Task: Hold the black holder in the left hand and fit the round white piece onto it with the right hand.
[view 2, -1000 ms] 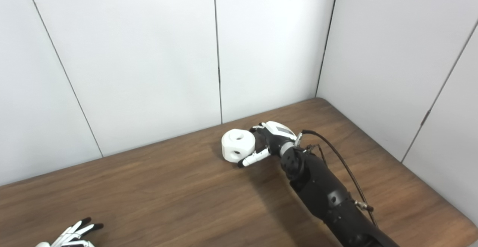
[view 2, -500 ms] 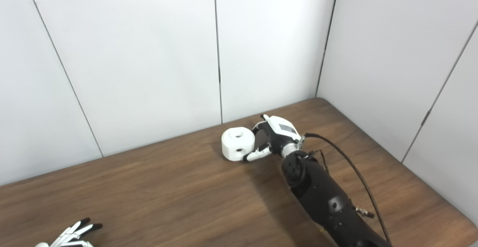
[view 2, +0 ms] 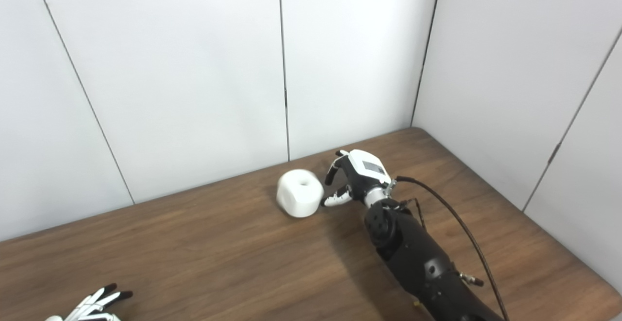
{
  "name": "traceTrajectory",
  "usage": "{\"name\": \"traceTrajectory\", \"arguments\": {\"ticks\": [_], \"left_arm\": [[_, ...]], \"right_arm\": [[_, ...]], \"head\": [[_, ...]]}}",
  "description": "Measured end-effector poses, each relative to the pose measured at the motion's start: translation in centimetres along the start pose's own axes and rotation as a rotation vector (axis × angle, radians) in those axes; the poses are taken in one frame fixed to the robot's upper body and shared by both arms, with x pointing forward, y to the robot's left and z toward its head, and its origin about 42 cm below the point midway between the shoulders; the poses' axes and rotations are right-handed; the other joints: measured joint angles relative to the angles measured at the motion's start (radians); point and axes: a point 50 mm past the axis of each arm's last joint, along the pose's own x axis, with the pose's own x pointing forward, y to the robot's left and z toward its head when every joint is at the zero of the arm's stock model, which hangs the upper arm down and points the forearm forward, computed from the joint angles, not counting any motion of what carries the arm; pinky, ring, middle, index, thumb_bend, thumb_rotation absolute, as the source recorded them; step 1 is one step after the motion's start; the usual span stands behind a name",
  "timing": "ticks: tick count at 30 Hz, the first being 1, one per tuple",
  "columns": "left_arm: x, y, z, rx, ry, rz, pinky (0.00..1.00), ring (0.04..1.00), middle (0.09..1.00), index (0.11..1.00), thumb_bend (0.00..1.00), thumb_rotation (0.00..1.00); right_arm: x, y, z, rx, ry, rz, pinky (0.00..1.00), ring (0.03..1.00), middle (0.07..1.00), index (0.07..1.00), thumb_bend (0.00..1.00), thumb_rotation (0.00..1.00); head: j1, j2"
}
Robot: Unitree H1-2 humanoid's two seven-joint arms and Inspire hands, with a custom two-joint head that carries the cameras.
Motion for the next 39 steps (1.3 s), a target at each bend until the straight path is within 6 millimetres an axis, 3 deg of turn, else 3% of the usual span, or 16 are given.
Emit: {"name": "traceTrajectory", "arguments": {"ticks": [39], "left_arm": [[0.0,-0.18,0.01,-0.002,-0.001,0.012,1.0,0.99,0.902,0.479,0.51,0.05]], "right_arm": [[-0.21,-0.06,-0.05,0.011,-0.006,-0.016,0.79,0.958,0.943,0.488,0.51,0.15]], "head": [[0.02,0.0]]}}
